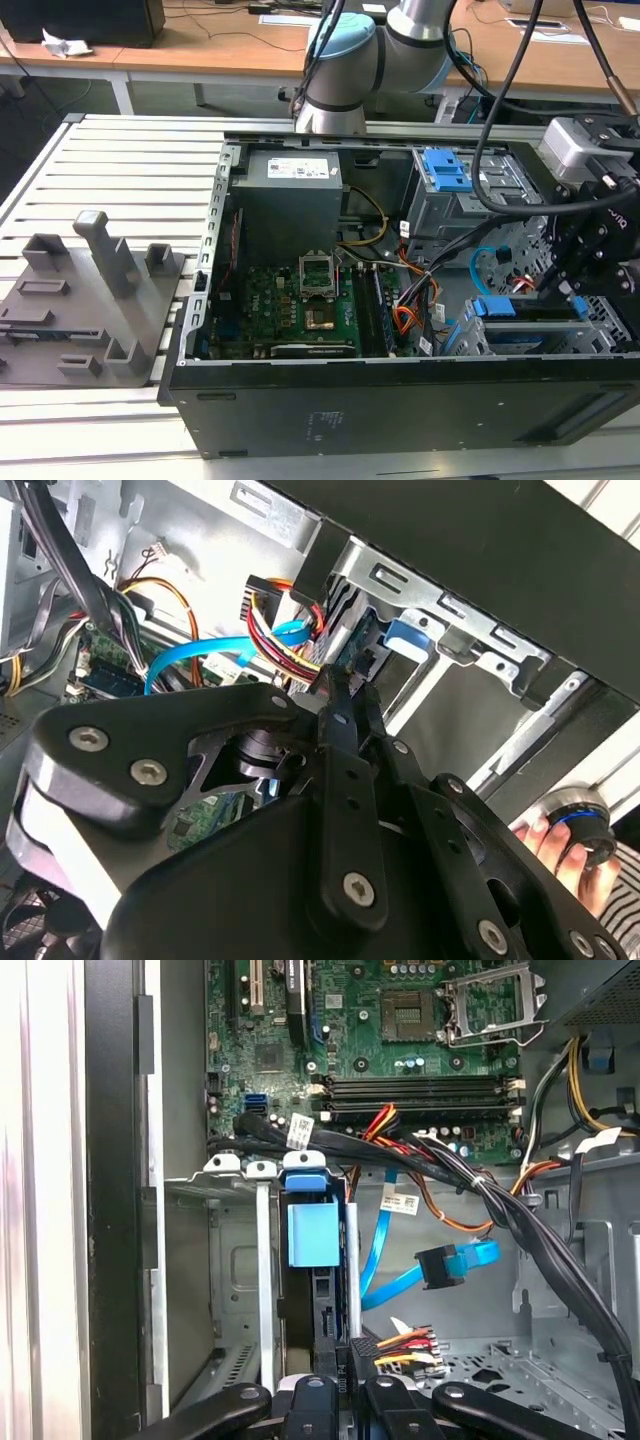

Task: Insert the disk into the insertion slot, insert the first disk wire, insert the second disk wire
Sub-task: 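Insert the first disk wire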

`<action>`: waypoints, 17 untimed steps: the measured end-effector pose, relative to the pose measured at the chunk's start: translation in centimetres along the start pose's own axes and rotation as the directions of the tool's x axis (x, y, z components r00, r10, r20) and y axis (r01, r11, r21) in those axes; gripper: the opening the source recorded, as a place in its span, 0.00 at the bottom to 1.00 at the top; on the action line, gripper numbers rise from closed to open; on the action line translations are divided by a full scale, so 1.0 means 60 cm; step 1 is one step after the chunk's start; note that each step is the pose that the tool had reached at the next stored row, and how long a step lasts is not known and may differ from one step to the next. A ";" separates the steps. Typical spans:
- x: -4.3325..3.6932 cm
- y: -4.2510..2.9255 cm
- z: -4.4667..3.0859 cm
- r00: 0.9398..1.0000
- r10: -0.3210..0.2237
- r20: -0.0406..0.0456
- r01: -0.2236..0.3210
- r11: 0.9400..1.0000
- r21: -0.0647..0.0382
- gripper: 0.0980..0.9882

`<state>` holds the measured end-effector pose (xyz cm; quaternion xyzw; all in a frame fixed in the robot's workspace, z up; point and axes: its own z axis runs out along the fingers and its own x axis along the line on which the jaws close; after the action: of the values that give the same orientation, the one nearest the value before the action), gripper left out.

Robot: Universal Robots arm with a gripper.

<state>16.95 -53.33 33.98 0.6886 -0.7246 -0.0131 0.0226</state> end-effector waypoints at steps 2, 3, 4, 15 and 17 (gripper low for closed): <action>0.000 -0.001 0.001 1.000 0.000 0.000 0.000 1.000 0.000 0.08; 0.000 -0.002 0.001 1.000 0.000 -0.001 0.000 1.000 0.000 0.08; 0.000 -0.002 0.000 1.000 0.000 -0.003 0.000 1.000 0.000 0.08; 0.001 0.000 0.004 1.000 -0.006 -0.006 0.006 1.000 0.002 0.08; 0.001 -0.001 0.007 1.000 -0.007 -0.007 0.007 1.000 0.003 0.08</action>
<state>16.98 -53.40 33.58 0.6911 -0.7223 -0.0099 0.0241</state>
